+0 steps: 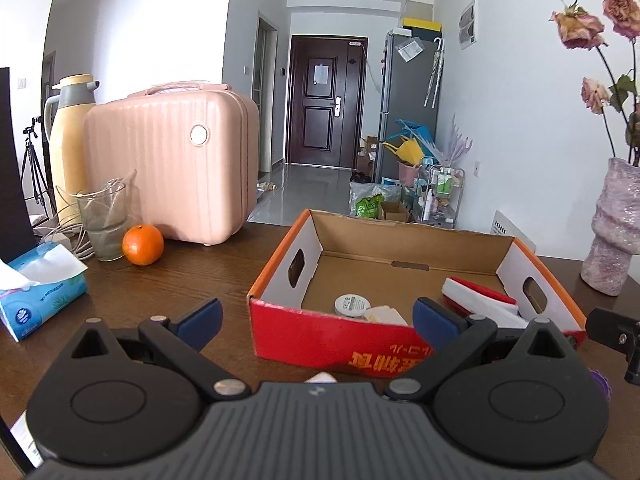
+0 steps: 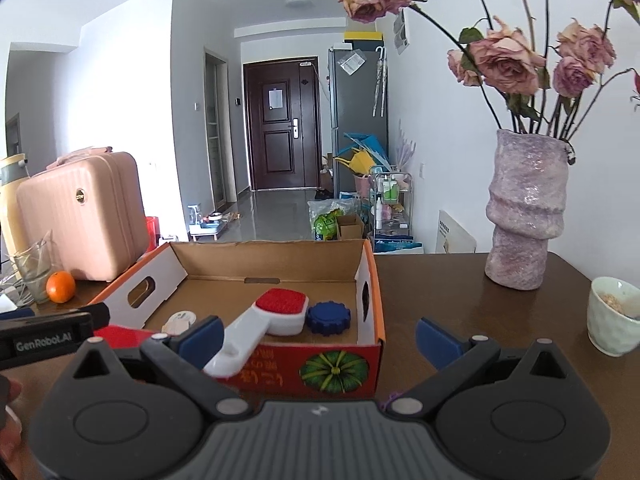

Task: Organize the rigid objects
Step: 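Withdraw both open tools from the box back over the table, then move the right tool to the green plastic bottle and close on it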

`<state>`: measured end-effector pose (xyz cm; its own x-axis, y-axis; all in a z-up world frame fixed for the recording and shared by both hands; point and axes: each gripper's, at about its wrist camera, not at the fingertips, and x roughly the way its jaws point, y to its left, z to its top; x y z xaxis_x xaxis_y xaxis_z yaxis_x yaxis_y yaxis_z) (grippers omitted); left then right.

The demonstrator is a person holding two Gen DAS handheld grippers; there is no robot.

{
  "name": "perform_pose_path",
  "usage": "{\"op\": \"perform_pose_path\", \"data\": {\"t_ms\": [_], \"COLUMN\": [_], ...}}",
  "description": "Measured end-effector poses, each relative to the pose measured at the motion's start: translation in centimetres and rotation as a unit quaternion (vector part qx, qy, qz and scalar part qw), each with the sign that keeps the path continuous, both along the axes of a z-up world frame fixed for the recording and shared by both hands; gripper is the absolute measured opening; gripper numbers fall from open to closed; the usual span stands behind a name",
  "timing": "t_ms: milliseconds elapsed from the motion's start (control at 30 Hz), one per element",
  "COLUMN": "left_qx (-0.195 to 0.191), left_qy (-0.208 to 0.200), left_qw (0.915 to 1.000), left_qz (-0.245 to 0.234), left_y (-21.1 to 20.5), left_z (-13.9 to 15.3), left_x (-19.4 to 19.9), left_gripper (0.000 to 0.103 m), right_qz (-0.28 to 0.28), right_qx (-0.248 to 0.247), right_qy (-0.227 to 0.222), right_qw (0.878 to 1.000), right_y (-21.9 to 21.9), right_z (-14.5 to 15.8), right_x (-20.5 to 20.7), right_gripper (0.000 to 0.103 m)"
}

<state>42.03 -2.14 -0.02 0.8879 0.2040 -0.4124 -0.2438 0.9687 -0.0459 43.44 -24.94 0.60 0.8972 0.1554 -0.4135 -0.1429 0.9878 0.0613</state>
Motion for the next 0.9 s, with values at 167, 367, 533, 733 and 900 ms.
{"op": "perform_pose_path", "data": {"t_ms": [167,367,533,733,900], "left_qx": [0.006,0.008,0.013,0.016,0.015], "left_qy": [-0.001,0.006,0.007,0.018,0.023], "left_qw": [0.9999,0.9996,0.9992,0.9981,0.9973], "left_qz": [-0.009,-0.025,-0.038,-0.057,-0.068], "left_y": [0.0,0.0,0.1,0.0,0.1], "left_z": [0.0,-0.3,-0.6,-1.1,-1.3], "left_x": [-2.2,-4.7,-6.6,-8.6,-9.7], "left_gripper": [0.103,0.103,0.103,0.103,0.103], "right_qz": [0.006,0.02,0.03,0.037,0.041], "right_qx": [0.0,-0.003,0.0,-0.002,-0.004], "right_qy": [-0.006,-0.002,-0.005,-0.003,0.001], "right_qw": [1.0,1.0,1.0,0.999,0.999], "right_y": [0.2,0.5,0.8,0.8,0.7], "right_z": [-0.3,-0.7,-0.9,-1.7,-2.4], "right_x": [-2.3,-4.7,-6.7,-9.0,-10.6], "right_gripper": [0.102,0.103,0.103,0.103,0.102]}}
